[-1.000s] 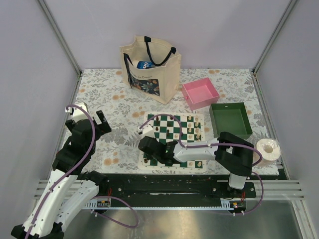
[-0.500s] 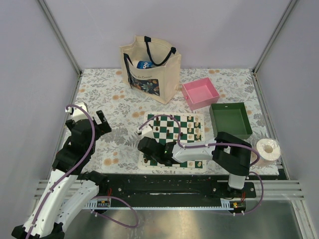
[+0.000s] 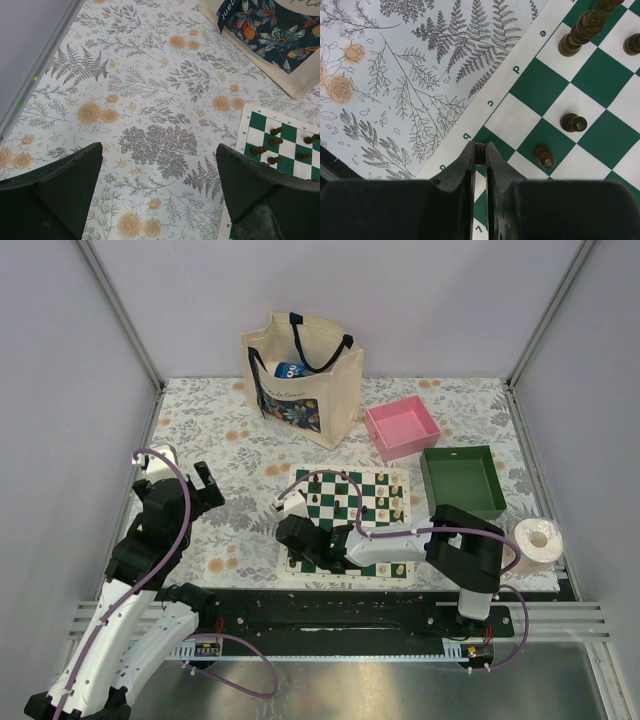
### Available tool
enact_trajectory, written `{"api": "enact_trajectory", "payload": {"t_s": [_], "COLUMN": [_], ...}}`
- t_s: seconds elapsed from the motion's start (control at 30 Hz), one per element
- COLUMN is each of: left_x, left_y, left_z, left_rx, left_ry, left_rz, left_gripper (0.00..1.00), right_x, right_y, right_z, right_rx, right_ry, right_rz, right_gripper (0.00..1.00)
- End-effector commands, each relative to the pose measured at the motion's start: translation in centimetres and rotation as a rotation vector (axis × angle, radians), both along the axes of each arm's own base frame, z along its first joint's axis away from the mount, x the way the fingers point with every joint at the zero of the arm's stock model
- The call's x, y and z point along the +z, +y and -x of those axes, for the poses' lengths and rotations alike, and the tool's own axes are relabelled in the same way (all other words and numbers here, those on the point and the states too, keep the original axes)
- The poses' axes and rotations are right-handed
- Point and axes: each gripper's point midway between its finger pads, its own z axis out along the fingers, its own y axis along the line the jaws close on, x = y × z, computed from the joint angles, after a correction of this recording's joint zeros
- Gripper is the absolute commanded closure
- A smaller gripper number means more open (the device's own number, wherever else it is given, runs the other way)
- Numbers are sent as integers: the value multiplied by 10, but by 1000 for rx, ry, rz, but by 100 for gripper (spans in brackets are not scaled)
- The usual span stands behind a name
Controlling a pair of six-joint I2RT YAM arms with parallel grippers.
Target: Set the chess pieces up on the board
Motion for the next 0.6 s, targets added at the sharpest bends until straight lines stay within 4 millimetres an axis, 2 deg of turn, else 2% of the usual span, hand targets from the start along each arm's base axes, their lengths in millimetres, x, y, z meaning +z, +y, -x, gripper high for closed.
{"api": "enact_trajectory", "payload": {"t_s": [0.0,0.33,0.57], "left_x": [6,5,6], "left_y": [-3,-5,-5], "left_z": [-7,-7,-8], "left_rx": [-10,-18,-19], "left_ry": [-33,-30,-32], "left_rz": [17,22,24], "left_gripper": [1,1,1], "right_x": [8,6,5], "right_y": [6,3,4], "right_z": [-3,-3,-1], "right_rx": [-14,-19,-11], "right_ry": [-31,-31,-25], "right_rz": [-30,-28,-31], "right_gripper": [85,85,77]}}
